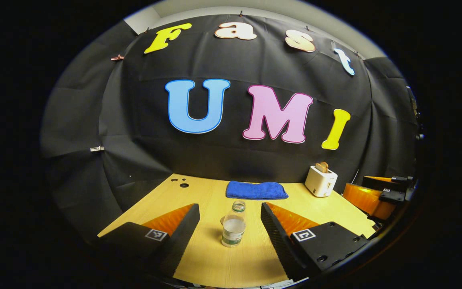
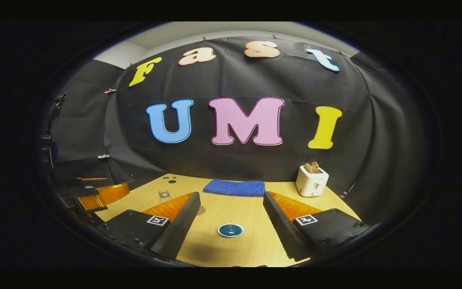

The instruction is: Open the teacup lid with one hand, grasp the water bottle and pour water into the teacup with the other hand; after pouring, place the water bottle on the coaster and then close the teacup lid.

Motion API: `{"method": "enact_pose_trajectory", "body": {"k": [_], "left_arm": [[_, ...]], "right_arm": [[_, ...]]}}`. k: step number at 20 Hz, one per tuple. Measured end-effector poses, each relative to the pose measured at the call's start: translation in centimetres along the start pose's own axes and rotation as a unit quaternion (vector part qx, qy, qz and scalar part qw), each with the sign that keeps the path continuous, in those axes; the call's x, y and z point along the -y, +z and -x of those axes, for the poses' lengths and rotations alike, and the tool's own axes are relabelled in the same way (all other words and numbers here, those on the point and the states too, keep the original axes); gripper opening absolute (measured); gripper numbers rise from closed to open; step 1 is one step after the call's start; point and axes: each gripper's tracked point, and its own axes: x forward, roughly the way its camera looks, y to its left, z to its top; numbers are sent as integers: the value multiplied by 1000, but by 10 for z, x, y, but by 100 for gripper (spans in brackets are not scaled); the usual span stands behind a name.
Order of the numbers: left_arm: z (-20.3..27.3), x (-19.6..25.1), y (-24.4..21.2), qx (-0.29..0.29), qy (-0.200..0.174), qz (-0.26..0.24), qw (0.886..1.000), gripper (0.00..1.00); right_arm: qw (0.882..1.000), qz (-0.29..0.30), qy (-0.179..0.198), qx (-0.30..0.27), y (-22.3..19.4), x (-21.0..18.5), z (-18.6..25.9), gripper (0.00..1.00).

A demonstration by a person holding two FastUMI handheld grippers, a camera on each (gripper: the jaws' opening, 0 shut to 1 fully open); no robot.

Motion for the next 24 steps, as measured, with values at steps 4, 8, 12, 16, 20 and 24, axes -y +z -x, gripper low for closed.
{"method": "enact_pose_trajectory", "body": {"k": [4, 8, 12, 16, 20, 24], "left_arm": [[-8, -4, -23, -18, 6, -9, 1000, 97], [-19, -10, -60, -35, 17, -14, 999, 97], [-30, -17, -107, -56, 30, 9, 998, 97], [-37, -36, -140, -58, 62, 17, 996, 98], [-50, -48, -172, -70, 76, 46, 994, 97], [-57, -65, -186, -77, 98, 51, 991, 98]], "right_arm": [[1000, 15, 1, -20, -30, -1, -21, 98], [999, 13, 0, -40, -78, -4, -53, 98], [998, 4, -12, -62, -127, 3, -84, 98], [996, -21, -32, -77, -170, 7, -110, 98], [994, -44, -46, -88, -204, 4, -130, 98], [994, -43, -58, -87, -219, 3, -143, 97]]}}
